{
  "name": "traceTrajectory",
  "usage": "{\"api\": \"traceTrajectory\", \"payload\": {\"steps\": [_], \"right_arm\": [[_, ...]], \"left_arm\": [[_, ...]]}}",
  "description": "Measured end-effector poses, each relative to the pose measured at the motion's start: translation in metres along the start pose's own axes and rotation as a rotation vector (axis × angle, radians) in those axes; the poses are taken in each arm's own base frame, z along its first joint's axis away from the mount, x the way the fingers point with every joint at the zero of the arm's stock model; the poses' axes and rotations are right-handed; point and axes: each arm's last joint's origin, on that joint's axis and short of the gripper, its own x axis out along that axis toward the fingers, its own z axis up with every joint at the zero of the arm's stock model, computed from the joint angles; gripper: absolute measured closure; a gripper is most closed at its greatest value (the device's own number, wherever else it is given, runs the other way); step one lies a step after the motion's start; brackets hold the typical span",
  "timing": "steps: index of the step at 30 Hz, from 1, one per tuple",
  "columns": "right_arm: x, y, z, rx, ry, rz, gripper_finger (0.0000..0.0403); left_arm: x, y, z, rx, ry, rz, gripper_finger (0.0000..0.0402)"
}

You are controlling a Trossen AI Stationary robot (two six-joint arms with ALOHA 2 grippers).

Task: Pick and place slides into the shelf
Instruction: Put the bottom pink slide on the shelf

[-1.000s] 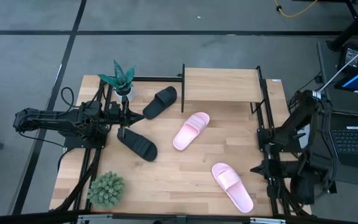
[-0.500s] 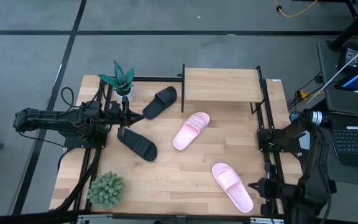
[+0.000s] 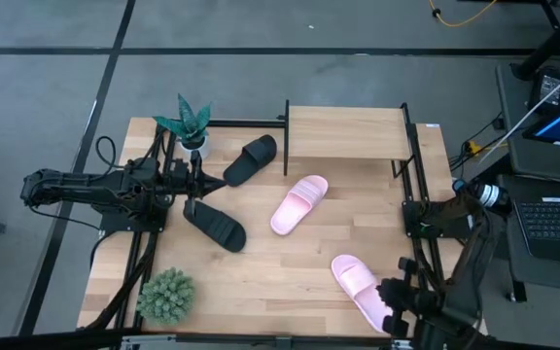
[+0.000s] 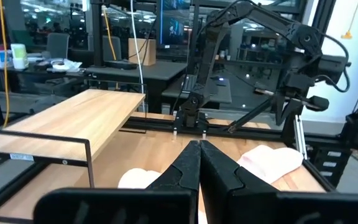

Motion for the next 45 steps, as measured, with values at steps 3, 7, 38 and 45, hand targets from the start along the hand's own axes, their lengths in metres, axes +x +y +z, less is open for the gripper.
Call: {"api": "traceTrajectory", "payload": {"steps": [3, 7, 38, 45], "right_arm": [[0.003, 0.002, 0.004, 0.025, 0.030, 0.012, 0.0400], [0.003, 0.002, 0.004, 0.027, 0.032, 0.015, 0.0397], [0.027, 0.012, 0.006, -0.234, 0.073, -0.037, 0.0243], [0.049, 0.019, -0.001, -0.288, 0.098, -0.116, 0.0241]], "left_arm": [[0.000, 0.000, -0.001, 0.004, 0.006, -0.010, 0.0401], [0.000, 0.000, -0.002, 0.004, 0.021, -0.012, 0.0401], [0.000, 0.000, -0.004, 0.004, 0.045, -0.012, 0.0401], [0.000, 0.000, -0.004, 0.004, 0.045, -0.012, 0.0401]]}}
